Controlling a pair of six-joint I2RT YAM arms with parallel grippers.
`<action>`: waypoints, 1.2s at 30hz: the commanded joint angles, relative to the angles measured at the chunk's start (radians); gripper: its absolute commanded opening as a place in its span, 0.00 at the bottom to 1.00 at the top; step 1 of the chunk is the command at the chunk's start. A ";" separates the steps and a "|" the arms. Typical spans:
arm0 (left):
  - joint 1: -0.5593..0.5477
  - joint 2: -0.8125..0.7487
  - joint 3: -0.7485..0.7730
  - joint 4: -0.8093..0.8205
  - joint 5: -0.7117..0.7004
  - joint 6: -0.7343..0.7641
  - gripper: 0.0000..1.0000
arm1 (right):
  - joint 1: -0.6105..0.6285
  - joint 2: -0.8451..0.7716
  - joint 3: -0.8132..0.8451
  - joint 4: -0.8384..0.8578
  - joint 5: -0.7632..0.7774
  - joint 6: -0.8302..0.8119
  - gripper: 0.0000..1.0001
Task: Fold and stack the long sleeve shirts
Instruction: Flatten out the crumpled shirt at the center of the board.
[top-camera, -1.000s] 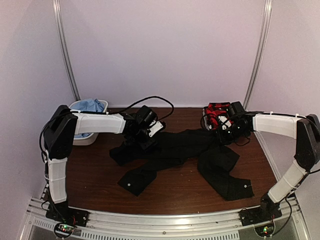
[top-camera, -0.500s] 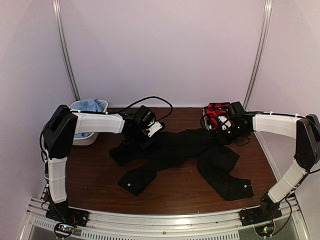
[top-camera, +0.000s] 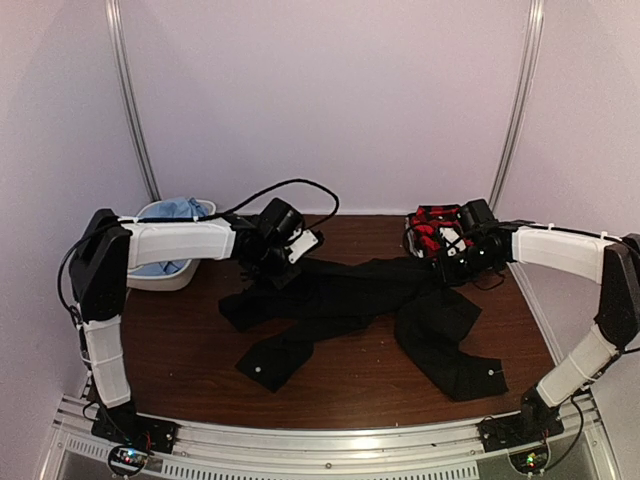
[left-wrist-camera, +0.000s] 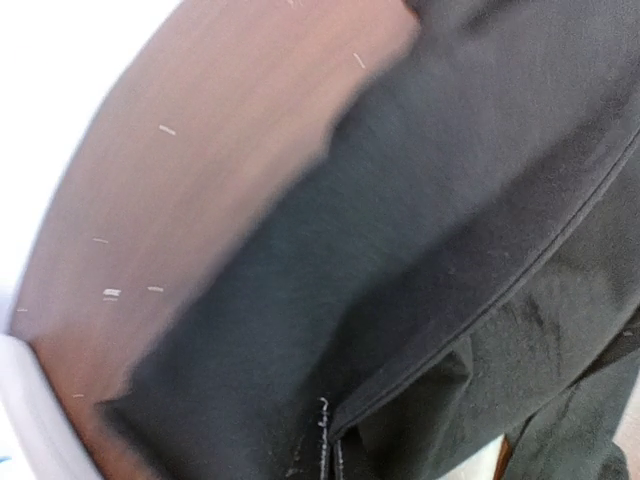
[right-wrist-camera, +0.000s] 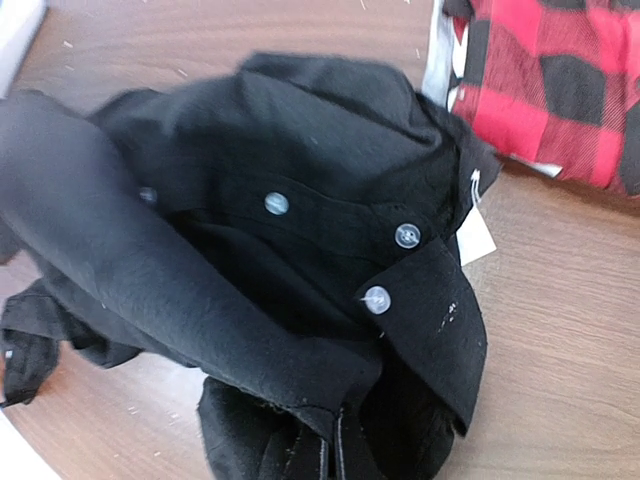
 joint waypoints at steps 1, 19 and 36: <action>0.035 -0.161 0.006 -0.016 -0.075 -0.022 0.00 | -0.005 -0.148 0.033 -0.049 0.008 -0.016 0.00; 0.147 -0.280 0.448 -0.098 -0.115 -0.142 0.00 | 0.013 -0.173 0.681 -0.251 0.097 -0.025 0.00; 0.156 -0.539 0.584 -0.150 0.292 -0.201 0.00 | 0.039 -0.258 1.005 -0.419 -0.294 0.026 0.00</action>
